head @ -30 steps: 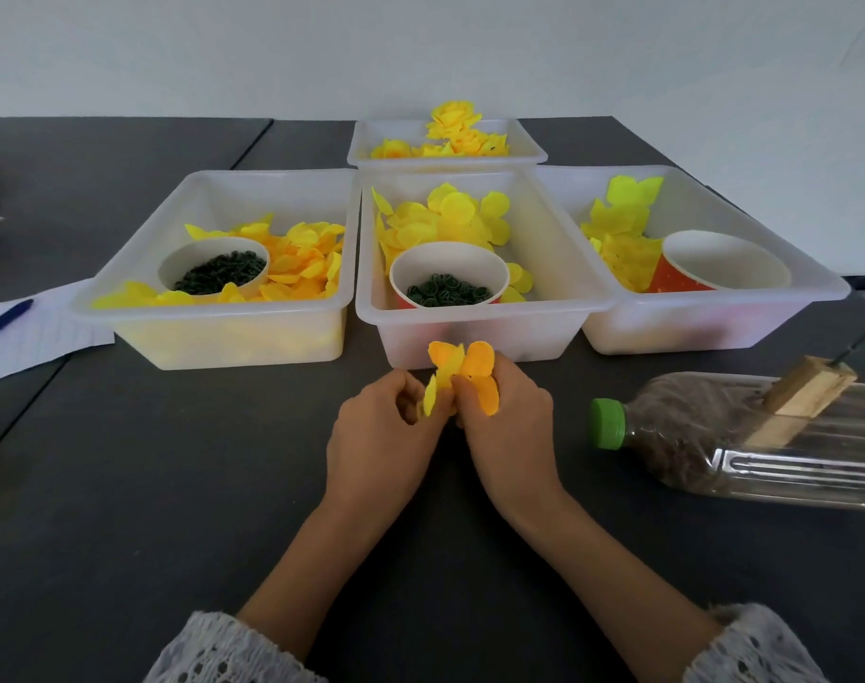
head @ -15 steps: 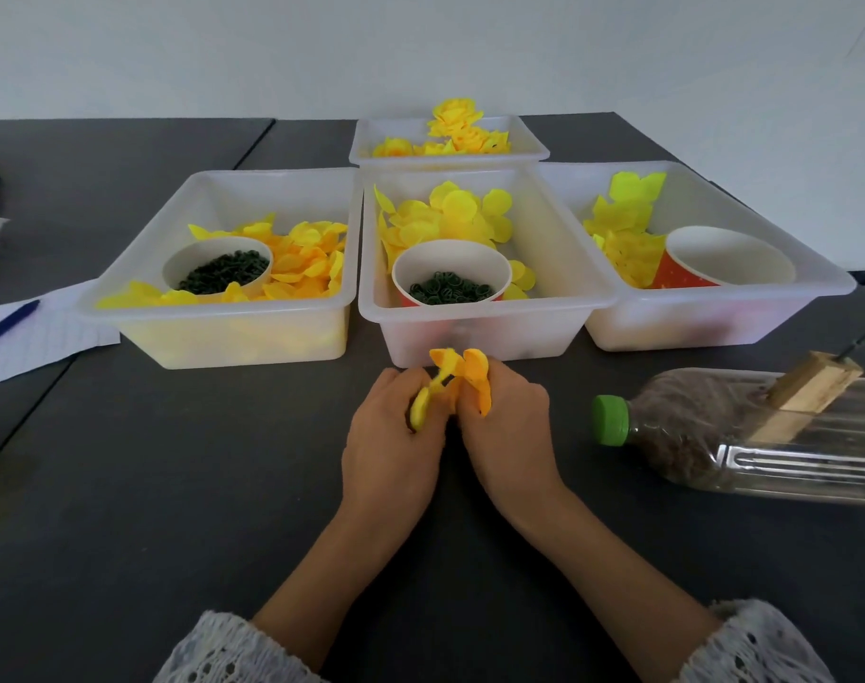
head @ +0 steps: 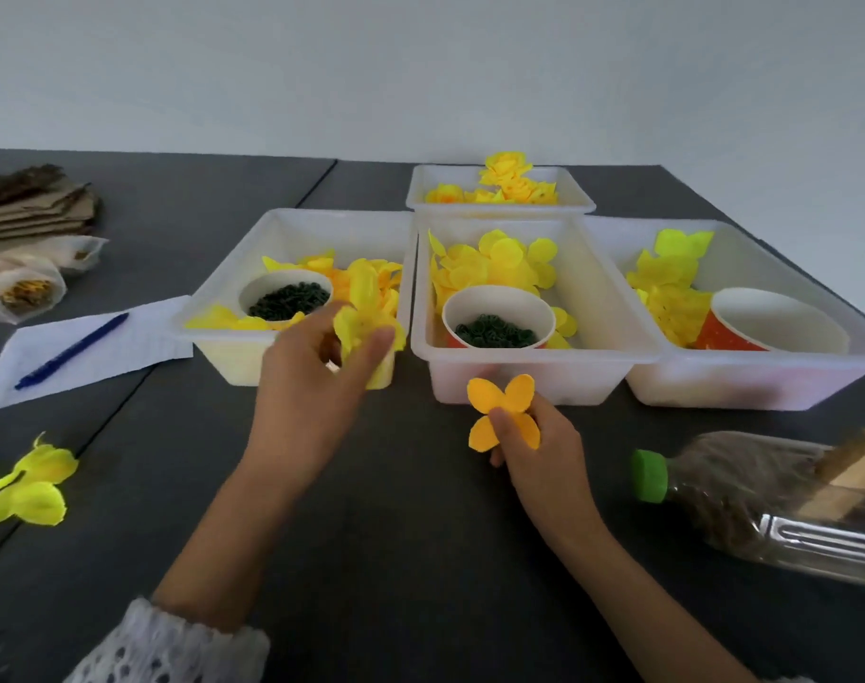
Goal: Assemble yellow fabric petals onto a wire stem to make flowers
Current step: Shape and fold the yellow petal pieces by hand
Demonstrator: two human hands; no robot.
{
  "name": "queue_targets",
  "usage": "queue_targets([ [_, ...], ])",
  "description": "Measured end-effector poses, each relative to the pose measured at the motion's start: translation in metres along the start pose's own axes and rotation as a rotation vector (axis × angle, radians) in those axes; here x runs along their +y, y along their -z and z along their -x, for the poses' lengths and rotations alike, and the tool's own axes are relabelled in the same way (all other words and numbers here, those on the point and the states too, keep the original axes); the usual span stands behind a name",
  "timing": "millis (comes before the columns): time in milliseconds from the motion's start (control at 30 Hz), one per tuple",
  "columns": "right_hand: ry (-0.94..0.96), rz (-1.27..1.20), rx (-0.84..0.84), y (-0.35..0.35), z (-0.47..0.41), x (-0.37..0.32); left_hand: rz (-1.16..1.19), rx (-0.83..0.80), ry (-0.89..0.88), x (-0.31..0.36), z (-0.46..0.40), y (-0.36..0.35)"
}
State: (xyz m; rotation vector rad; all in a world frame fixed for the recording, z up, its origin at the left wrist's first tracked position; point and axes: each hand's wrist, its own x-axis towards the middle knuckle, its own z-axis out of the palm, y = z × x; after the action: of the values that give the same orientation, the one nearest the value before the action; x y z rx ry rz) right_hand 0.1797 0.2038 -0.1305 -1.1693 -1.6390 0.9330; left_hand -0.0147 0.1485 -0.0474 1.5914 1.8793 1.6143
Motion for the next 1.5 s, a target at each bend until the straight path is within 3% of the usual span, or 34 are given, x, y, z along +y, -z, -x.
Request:
queue_targets([
  [133, -0.029, -0.045, -0.014, 0.0, 0.0, 0.0, -0.491, 0.2, 0.01, -0.007, -0.078, 0.024],
  [233, -0.036, -0.033, -0.033, 0.003, 0.0, 0.0, -0.794, 0.091, 0.126, -0.018, -0.118, 0.014],
  [333, -0.026, -0.023, -0.049, 0.004, -0.001, 0.0, -0.873, 0.006, 0.139, -0.026, -0.14, -0.004],
  [433, -0.01, -0.003, -0.059, 0.004, -0.001, 0.0, -0.853, -0.035, 0.13, -0.023, -0.159, -0.014],
  [567, -0.003, -0.003, -0.064, 0.004, -0.001, 0.0, -0.841, -0.34, 0.163, -0.017, -0.173, -0.014],
  [633, -0.024, -0.019, -0.065, 0.004, -0.002, 0.0, -0.82, -0.303, 0.134, -0.013, -0.171, -0.008],
  [733, -0.061, -0.043, -0.103, 0.004, -0.004, -0.002, -0.653, -0.13, -0.018, -0.003, -0.144, 0.0],
  [833, -0.095, -0.069, -0.191, 0.008, -0.003, -0.005, -0.326, -0.023, -0.323, 0.008, -0.08, -0.004],
  [900, -0.116, -0.053, -0.269, 0.01, -0.001, -0.007, -0.178, -0.138, -0.469, 0.011, -0.032, -0.012],
  [967, -0.146, -0.064, -0.323, 0.01, 0.001, -0.01, -0.174, -0.304, -0.512, 0.004, 0.004, -0.023],
  [1033, -0.162, -0.108, -0.366, 0.011, 0.002, -0.013, -0.24, -0.416, -0.464, -0.007, 0.024, -0.034],
  [1133, -0.114, -0.172, -0.44, 0.014, 0.003, -0.017, -0.284, -0.453, -0.34, -0.022, 0.038, -0.049],
  [1233, -0.069, -0.154, -0.439, 0.014, 0.003, -0.017, -0.233, -0.373, -0.232, -0.028, 0.047, -0.062],
  [1400, 0.032, 0.083, -0.381, 0.007, 0.008, -0.01, -0.292, -0.224, -0.058, -0.025, 0.05, -0.073],
  [1500, 0.043, 0.102, -0.382, 0.007, 0.008, -0.009, -0.149, -0.219, 0.02, -0.028, 0.049, -0.071],
])
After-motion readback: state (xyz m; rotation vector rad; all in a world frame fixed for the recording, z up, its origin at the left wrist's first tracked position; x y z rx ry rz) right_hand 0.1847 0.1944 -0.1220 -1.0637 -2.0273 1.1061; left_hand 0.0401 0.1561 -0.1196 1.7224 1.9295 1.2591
